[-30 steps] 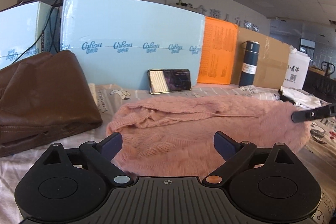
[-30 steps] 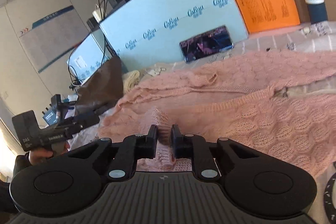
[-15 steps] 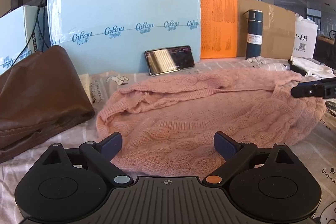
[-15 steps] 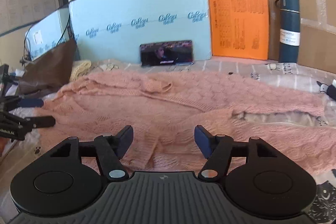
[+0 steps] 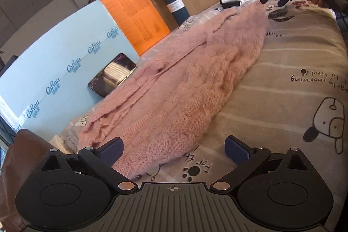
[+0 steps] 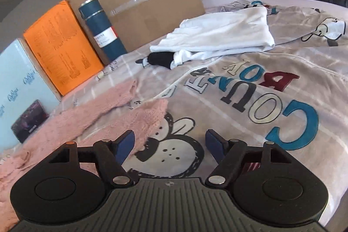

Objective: Fold clothes
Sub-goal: 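Grasp the sweater sleeve with the right tool while the left tool folds the body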

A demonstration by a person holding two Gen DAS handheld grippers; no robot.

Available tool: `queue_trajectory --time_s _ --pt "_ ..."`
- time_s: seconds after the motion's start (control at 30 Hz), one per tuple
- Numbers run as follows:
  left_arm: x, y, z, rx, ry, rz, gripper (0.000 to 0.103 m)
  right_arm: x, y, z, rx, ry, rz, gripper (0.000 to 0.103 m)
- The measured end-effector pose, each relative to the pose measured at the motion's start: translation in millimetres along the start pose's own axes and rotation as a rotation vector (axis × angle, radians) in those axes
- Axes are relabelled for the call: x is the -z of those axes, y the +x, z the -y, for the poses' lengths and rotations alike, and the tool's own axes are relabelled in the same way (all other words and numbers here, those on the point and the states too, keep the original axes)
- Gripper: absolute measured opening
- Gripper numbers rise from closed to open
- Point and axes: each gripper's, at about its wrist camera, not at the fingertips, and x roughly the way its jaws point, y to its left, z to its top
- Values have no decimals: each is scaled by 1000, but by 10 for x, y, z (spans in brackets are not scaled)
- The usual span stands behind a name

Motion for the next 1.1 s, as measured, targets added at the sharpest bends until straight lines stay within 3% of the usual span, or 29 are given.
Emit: queue_trajectory --time_s 0.13,0.2,0.3,0.33,0.37,0.47,0.57,0.63,0.83,1.0,1.1 --pt "22 100 59 -126 121 -4 101 47 128 -225 -115 -16 -69 60" --pt "46 135 7 -124 101 14 97 85 169 -341 -142 -45 -86 54" --pt "50 155 -27 -82 110 27 61 151 225 -435 -276 -26 -170 39" --pt "48 163 -47 -70 104 31 32 172 240 -460 -305 -26 -190 31" --pt "46 171 -72 -59 95 36 24 187 252 -479 -321 -25 -201 22" --pt "35 186 -266 -84 -4 91 24 122 266 -489 -337 15 -181 10" --pt "-45 261 -537 -132 -113 151 24 -77 299 -523 -385 79 -163 9" --pt "-91 348 -726 -130 -175 165 24 -225 345 -612 -368 83 -144 9" --pt "-158 728 -1188 -124 -292 118 23 -569 685 -919 -289 63 -179 9" --pt "-164 1014 -1385 -105 -345 86 24 -728 1049 -1070 -232 30 -246 9" --pt "-134 1155 -1426 -99 -371 50 29 -785 1209 -1088 -206 33 -280 12"
